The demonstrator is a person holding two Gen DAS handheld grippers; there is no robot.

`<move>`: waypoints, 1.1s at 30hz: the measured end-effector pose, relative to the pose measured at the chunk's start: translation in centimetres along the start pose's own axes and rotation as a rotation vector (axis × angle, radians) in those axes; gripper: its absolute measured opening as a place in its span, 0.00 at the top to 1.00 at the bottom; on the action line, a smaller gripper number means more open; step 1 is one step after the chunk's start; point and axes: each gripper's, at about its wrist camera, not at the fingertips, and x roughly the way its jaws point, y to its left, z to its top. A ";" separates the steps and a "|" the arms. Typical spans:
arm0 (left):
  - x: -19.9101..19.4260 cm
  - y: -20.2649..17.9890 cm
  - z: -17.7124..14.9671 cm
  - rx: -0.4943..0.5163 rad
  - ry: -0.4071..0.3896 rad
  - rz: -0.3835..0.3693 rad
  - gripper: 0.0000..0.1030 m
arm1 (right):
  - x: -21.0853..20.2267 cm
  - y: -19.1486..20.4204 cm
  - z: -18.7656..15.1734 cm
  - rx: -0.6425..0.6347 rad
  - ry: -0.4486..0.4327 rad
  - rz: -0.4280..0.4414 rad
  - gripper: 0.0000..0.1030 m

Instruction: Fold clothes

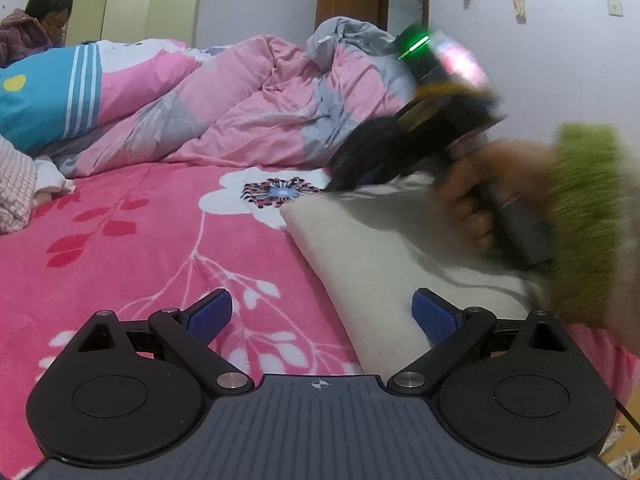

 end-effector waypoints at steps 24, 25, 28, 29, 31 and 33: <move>-0.7 -0.7 0.4 0.049 -0.023 0.018 0.04 | -7.7 -2.6 -9.4 0.142 -0.205 -0.197 0.79; -1.1 -0.6 0.8 0.057 -0.025 0.022 0.04 | -8.9 -2.2 -9.8 0.153 -0.232 -0.169 0.78; -1.6 -0.9 2.3 0.077 -0.046 0.018 0.04 | -13.1 -0.6 -12.3 0.169 -0.341 -0.071 0.60; -1.5 -1.1 2.9 0.085 -0.053 0.010 0.04 | -14.4 -0.1 -13.9 0.176 -0.373 -0.061 0.58; -1.3 -1.7 4.1 0.104 -0.063 -0.008 0.04 | -16.2 -0.3 -16.4 0.241 -0.397 -0.049 0.58; 0.3 -2.8 4.9 0.146 -0.055 -0.016 0.04 | -17.7 -1.2 -18.8 0.330 -0.412 -0.048 0.58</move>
